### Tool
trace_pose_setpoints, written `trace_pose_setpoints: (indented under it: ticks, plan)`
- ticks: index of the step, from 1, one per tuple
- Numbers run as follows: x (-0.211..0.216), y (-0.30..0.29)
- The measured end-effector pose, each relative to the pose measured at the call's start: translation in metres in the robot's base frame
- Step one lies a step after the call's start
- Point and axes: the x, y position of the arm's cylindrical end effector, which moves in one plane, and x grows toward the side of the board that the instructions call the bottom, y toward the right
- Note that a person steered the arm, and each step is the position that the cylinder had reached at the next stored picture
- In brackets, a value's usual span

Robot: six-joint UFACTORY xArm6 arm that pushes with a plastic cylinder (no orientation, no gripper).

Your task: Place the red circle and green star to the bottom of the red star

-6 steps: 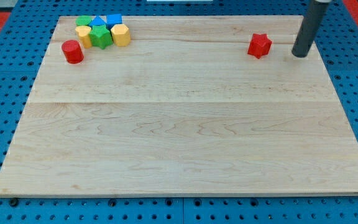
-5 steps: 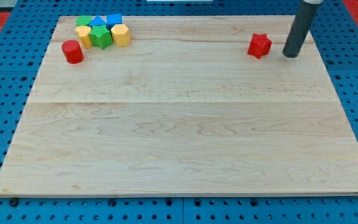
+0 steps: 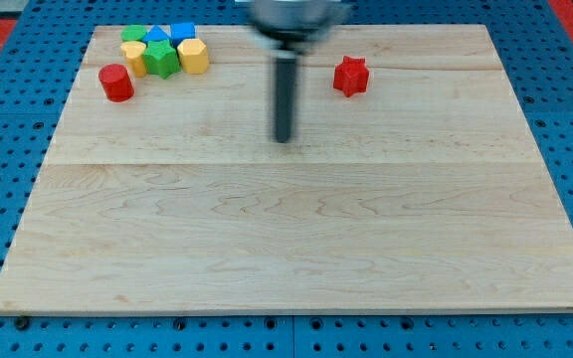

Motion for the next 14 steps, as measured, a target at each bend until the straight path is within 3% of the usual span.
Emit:
trace_pose_setpoints:
  ticks: [1,2,4,5,6,7,9,10,12,13,14]
  plan:
    - [-0.018,-0.146]
    - [-0.062,-0.232]
    - [-0.072,-0.167]
    - [-0.08,-0.214]
    - [-0.084,-0.197]
    - [-0.082,-0.135]
    - [-0.107,-0.137]
    - [-0.069,-0.078]
    - [-0.038,0.076]
    - [-0.048,-0.002]
    - [-0.067,0.002]
